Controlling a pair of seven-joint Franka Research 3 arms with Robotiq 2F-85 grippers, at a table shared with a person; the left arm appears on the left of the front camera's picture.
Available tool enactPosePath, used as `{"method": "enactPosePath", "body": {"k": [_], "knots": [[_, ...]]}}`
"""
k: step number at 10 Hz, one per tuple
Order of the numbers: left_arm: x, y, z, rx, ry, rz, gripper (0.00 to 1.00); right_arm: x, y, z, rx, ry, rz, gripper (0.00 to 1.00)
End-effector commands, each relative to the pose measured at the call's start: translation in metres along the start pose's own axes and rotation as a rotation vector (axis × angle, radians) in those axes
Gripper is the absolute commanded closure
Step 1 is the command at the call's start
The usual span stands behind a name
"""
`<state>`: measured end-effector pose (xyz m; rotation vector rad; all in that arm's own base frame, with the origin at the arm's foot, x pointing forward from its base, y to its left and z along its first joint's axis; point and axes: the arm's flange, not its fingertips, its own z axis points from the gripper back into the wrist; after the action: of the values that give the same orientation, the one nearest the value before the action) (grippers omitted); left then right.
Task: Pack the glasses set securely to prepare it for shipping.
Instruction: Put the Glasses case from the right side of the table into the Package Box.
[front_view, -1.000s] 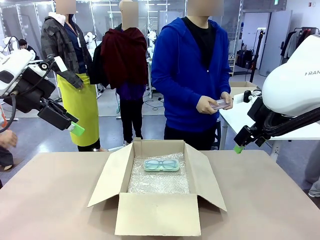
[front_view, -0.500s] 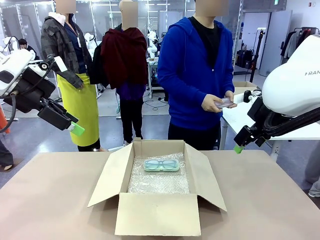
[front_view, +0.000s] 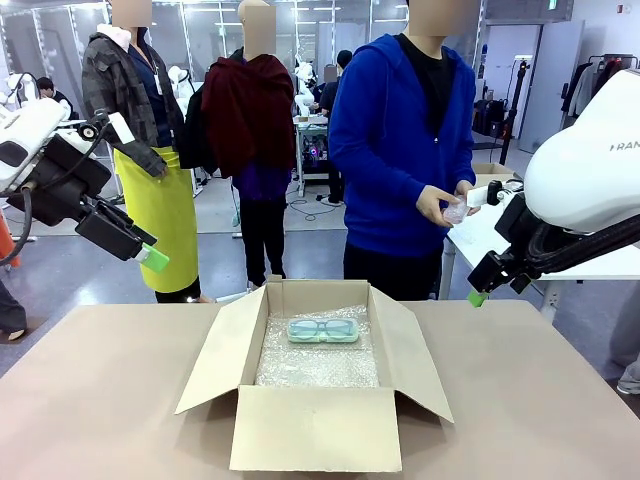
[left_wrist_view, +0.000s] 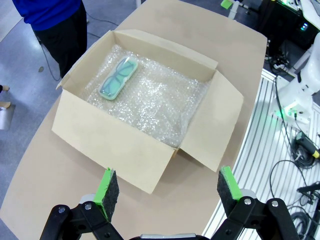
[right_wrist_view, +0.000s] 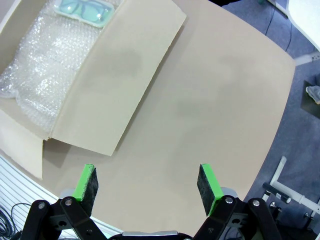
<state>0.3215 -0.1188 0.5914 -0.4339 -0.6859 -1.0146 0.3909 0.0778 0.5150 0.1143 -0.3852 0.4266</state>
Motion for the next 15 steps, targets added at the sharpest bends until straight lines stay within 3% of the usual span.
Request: {"method": "enactPosePath", "body": {"k": [1, 15], "knots": [[-0.0012, 0.0019, 0.0031, -0.023, -0.009, -0.019, 0.00, 0.0025, 0.0001, 0.0003, -0.004, -0.003, 0.003, 0.00], [-0.0012, 0.0019, 0.0031, -0.023, -0.009, -0.019, 0.00, 0.0025, 0.0001, 0.0003, -0.004, -0.003, 0.003, 0.00]]}}
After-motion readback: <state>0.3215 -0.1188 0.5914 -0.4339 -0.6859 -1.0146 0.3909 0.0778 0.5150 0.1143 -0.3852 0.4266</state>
